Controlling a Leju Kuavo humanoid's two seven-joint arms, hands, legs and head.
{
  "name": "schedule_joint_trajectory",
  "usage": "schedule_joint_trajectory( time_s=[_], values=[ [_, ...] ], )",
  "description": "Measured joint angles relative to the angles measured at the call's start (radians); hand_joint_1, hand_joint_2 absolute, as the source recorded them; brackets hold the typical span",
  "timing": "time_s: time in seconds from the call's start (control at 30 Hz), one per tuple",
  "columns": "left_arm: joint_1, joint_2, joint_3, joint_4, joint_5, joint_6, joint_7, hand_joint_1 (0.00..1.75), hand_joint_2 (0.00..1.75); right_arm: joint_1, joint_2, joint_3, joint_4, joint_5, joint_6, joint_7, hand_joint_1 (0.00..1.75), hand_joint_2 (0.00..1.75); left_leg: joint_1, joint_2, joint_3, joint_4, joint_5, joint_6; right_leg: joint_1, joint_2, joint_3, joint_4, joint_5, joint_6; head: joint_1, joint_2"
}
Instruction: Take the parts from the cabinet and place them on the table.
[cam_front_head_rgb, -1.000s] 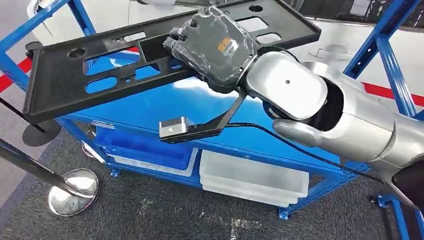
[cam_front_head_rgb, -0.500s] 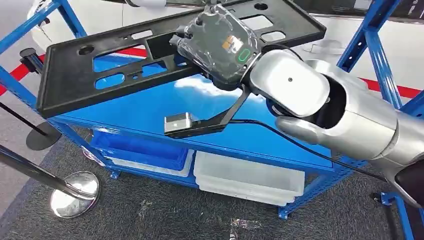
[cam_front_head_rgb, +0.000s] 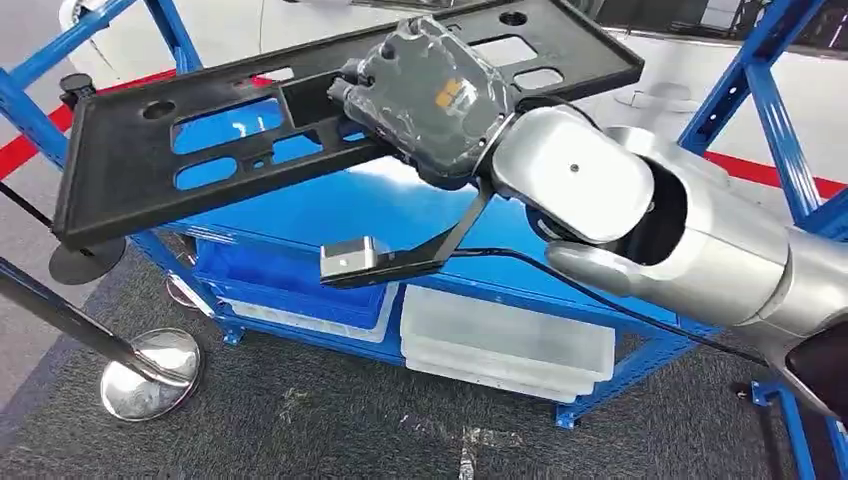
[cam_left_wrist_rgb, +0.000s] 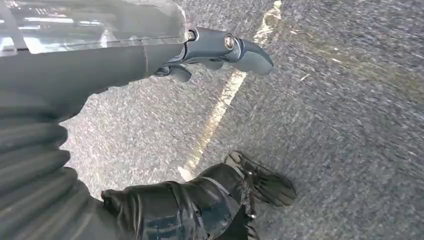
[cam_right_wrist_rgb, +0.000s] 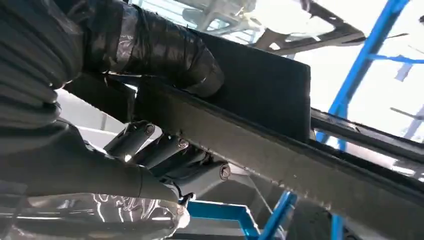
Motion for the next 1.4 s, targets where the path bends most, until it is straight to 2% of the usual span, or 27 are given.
schedule_joint_trajectory(
  time_s=[0.03, 0.1, 0.13, 0.17, 0.27, 0.3, 0.33, 0.37, 0.43, 0.47, 0.5, 0.53, 0.57, 0.6, 0.67, 0.77, 0.8, 0.83, 1.03, 1.17, 1.2, 1.23, 1.27, 1.3, 1.33, 1.37, 1.4],
  values=[
    [0.0, 0.0, 0.0, 0.0, 0.0, 0.0, 0.0, 0.0, 1.75, 0.0, 0.0, 0.002, 0.0, 0.0, 0.0, 0.0, 1.75, 1.75, 0.001, 0.0, -0.01, 0.005, 0.004, -0.001, -0.001, -0.001, 0.035, -0.047, 0.027, -0.001, 0.001, 0.0],
    [0.001, 0.0, 0.0, 0.0, 0.0, 0.0, 0.003, 0.0, 1.75, -0.001, 0.0, 0.003, 0.0, 0.0, 0.0, 0.0, 1.75, 1.75, 0.002, -0.003, -0.03, 0.017, 0.013, -0.009, -0.001, -0.001, 0.151, -0.221, 0.089, -0.008, 0.002, 0.0],
    [0.001, 0.0, 0.0, 0.0, 0.0, 0.0, 0.003, 0.0, 1.75, -0.001, 0.0, 0.003, 0.0, 0.001, 0.0, 0.0, 1.75, 1.75, 0.001, -0.003, -0.038, 0.02, 0.018, -0.015, 0.002, 0.0, 0.173, -0.275, 0.062, -0.013, 0.001, 0.0],
    [0.0, 0.0, 0.0, 0.0, 0.0, 0.002, 0.005, 0.0, 1.75, 0.001, 0.001, 0.003, -0.001, 0.001, 0.0, -0.001, 1.75, 1.75, 0.0, -0.003, -0.038, 0.017, 0.025, -0.022, 0.01, 0.001, 0.168, -0.266, 0.088, -0.014, -0.002, 0.0],
    [0.001, 0.0, 0.0, 0.0, 0.0, 0.003, 0.009, 0.0, 1.75, 0.0, 0.001, 0.003, -0.001, 0.002, 0.004, 0.001, 1.75, 1.75, 0.001, -0.007, -0.04, 0.009, 0.048, -0.042, 0.011, 0.0, 0.156, -0.272, 0.103, -0.029, 0.002, 0.0],
    [0.004, 0.0, 0.0, 0.001, 0.0, 0.004, 0.01, 0.0, 1.75, 0.0, 0.0, 0.004, 0.0, 0.002, 0.007, 0.002, 1.75, 1.75, 0.005, -0.008, -0.049, 0.01, 0.046, -0.047, 0.0, -0.002, 0.149, -0.283, 0.118, -0.039, 0.004, 0.0],
    [0.003, -0.002, 0.0, 0.001, 0.0, 0.003, 0.01, 0.0, 1.75, 0.0, 0.0, 0.004, -0.001, 0.002, 0.008, 0.004, 1.75, 1.75, 0.005, -0.007, -0.063, 0.025, 0.011, -0.052, 0.0, -0.003, 0.137, -0.284, 0.13, -0.042, 0.002, 0.0],
    [0.006, -0.002, 0.0, 0.001, 0.0, 0.004, 0.011, 0.0, 1.75, -0.001, 0.0, 0.004, -0.001, 0.002, 0.008, 0.004, 1.75, 1.75, 0.006, -0.005, -0.078, 0.075, -0.053, -0.055, -0.001, -0.002, 0.123, -0.285, 0.142, -0.051, -0.003, 0.0],
    [0.005, -0.001, 0.0, 0.001, 0.0, 0.004, 0.011, 0.0, 1.75, 0.0, 0.0, 0.004, -0.001, 0.002, 0.012, 0.004, 1.75, 1.75, 0.008, -0.005, -0.11, 0.22, -0.158, -0.063, 0.0, -0.002, 0.098, -0.284, 0.161, -0.053, -0.004, 0.0],
    [0.003, -0.002, 0.0, 0.001, 0.0, 0.004, 0.011, 0.0, 1.75, 0.002, 0.0, 0.004, -0.001, 0.002, 0.015, 0.004, 1.75, 1.75, 0.008, -0.005, -0.116, 0.28, -0.177, -0.066, 0.0, -0.002, 0.084, -0.283, 0.171, -0.052, -0.005, 0.0],
    [0.001, -0.002, 0.0, 0.001, 0.0, 0.004, 0.011, 0.0, 1.75, 0.004, 0.0, 0.004, -0.001, 0.002, 0.016, 0.004, 1.75, 1.75, 0.008, -0.005, -0.108, 0.306, -0.159, -0.067, 0.0, -0.002, 0.07, -0.282, 0.181, -0.051, -0.005, 0.0],
    [0.0, -0.002, 0.0, 0.001, -0.001, 0.004, 0.011, 0.0, 1.75, 0.005, 0.0, 0.004, -0.001, 0.002, 0.02, 0.004, 1.75, 1.75, 0.008, -0.005, -0.084, 0.293, -0.126, -0.067, 0.0, -0.002, 0.057, -0.28, 0.189, -0.049, -0.005, 0.0],
    [0.0, -0.002, -0.001, 0.001, -0.001, 0.004, 0.013, 0.0, 1.75, 0.007, 0.0, 0.004, -0.001, 0.002, 0.021, 0.005, 1.75, 1.75, 0.008, -0.005, -0.038, 0.243, -0.089, -0.065, 0.0, -0.002, 0.044, -0.278, 0.197, -0.047, -0.005, 0.0],
    [0.0, -0.002, 0.0, 0.001, -0.001, 0.004, 0.013, 0.0, 1.75, 0.007, 0.0, 0.004, -0.001, 0.001, 0.022, 0.006, 1.75, 1.75, 0.008, -0.005, 0.021, 0.167, -0.068, -0.062, 0.0, -0.002, 0.033, -0.275, 0.204, -0.044, -0.005, 0.0],
    [-0.005, -0.002, -0.001, 0.001, -0.003, 0.004, 0.018, 0.0, 1.75, 0.006, -0.002, 0.004, -0.003, 0.001, 0.021, 0.01, 1.75, 1.75, -0.001, -0.007, 0.141, -0.002, -0.121, -0.051, 0.004, -0.002, 0.023, -0.27, 0.216, -0.032, -0.005, 0.0],
    [-0.006, -0.002, -0.002, 0.001, -0.004, 0.002, 0.021, 0.0, 1.75, 0.007, -0.002, 0.004, -0.005, 0.003, 0.021, 0.014, 1.75, 1.75, -0.008, -0.01, 0.128, -0.004, -0.104, -0.03, 0.0, -0.006, 0.027, -0.285, 0.245, -0.016, -0.008, 0.0],
    [-0.005, -0.002, -0.007, 0.001, -0.005, 0.001, 0.022, 0.0, 1.75, 0.01, -0.004, 0.004, -0.005, 0.005, 0.021, 0.017, 1.75, 1.75, -0.001, -0.007, 0.119, -0.015, -0.087, -0.02, 0.008, -0.003, 0.022, -0.29, 0.252, -0.009, -0.004, 0.0],
    [-0.006, -0.002, -0.011, 0.001, -0.005, 0.0, 0.023, 0.0, 1.75, 0.012, -0.01, 0.004, -0.006, 0.009, 0.021, 0.021, 1.75, 1.75, 0.001, 0.0, 0.114, -0.021, -0.073, -0.013, 0.0, -0.001, 0.012, -0.275, 0.221, -0.007, -0.005, 0.0],
    [-0.006, -0.002, -0.012, 0.001, -0.005, 0.0, 0.023, 0.0, 1.75, 0.012, -0.01, 0.004, -0.006, 0.01, 0.021, 0.022, 1.75, 1.75, 0.001, 0.0, 0.113, -0.021, -0.073, -0.012, 0.001, -0.001, 0.011, -0.274, 0.218, -0.006, -0.004, 0.0],
    [-0.006, -0.002, -0.013, 0.001, -0.007, 0.0, 0.025, 0.0, 1.75, 0.012, -0.01, 0.004, -0.006, 0.013, 0.021, 0.025, 1.75, 1.75, 0.002, 0.0, 0.106, -0.022, -0.067, -0.005, 0.004, -0.002, 0.002, -0.254, 0.188, -0.006, 0.0, 0.0],
    [-0.005, -0.002, -0.015, 0.001, -0.01, 0.0, 0.027, 0.0, 1.75, 0.018, -0.012, 0.004, -0.006, 0.019, 0.021, 0.034, 1.75, 1.75, 0.001, 0.005, 0.073, -0.018, -0.043, 0.006, -0.001, -0.002, -0.041, -0.093, 0.052, -0.001, 0.004, 0.0],
    [-0.005, -0.003, -0.015, 0.001, -0.01, 0.0, 0.028, 0.0, 1.75, 0.022, -0.012, 0.004, -0.006, 0.02, 0.021, 0.035, 1.75, 1.75, 0.0, 0.006, 0.063, -0.018, -0.036, 0.006, -0.001, -0.002, -0.051, -0.043, 0.03, 0.001, 0.003, 0.0],
    [-0.005, -0.004, -0.016, 0.001, -0.012, 0.0, 0.032, 0.0, 1.75, 0.038, -0.018, 0.004, -0.006, 0.021, 0.019, 0.038, 1.75, 1.75, 0.0, 0.006, 0.017, -0.01, -0.006, 0.001, -0.001, -0.003, -0.011, 0.0, 0.094, 0.003, 0.004, 0.0],
    [-0.005, -0.005, -0.017, 0.001, -0.016, 0.0, 0.035, 0.0, 1.75, 0.039, -0.018, 0.002, -0.011, 0.023, 0.018, 0.039, 1.75, 1.75, -0.003, 0.004, -0.024, 0.012, 0.018, -0.018, 0.008, -0.001, 0.194, -0.297, 0.079, -0.013, 0.001, 0.0],
    [-0.005, -0.005, -0.018, 0.001, -0.019, 0.0, 0.036, 0.0, 1.75, 0.039, -0.019, 0.002, -0.013, 0.024, 0.019, 0.04, 1.75, 1.75, -0.001, 0.004, -0.027, -0.003, 0.045, -0.034, 0.014, -0.002, 0.179, -0.289, 0.096, -0.018, 0.006, 0.0],
    [-0.003, -0.006, -0.018, 0.001, -0.019, 0.0, 0.036, 0.0, 1.75, 0.041, -0.019, 0.002, -0.013, 0.026, 0.019, 0.04, 1.75, 1.75, -0.004, 0.002, -0.03, -0.005, 0.055, -0.042, 0.007, -0.003, 0.172, -0.3, 0.111, -0.028, 0.005, 0.0],
    [-0.001, -0.006, -0.018, 0.002, -0.019, 0.0, 0.036, 0.0, 1.75, 0.041, -0.02, 0.002, -0.013, 0.027, 0.021, 0.04, 1.75, 1.75, 0.003, 0.0, -0.037, 0.004, 0.032, -0.044, 0.001, -0.009, 0.167, -0.305, 0.125, -0.034, 0.005, 0.0]
  ],
)
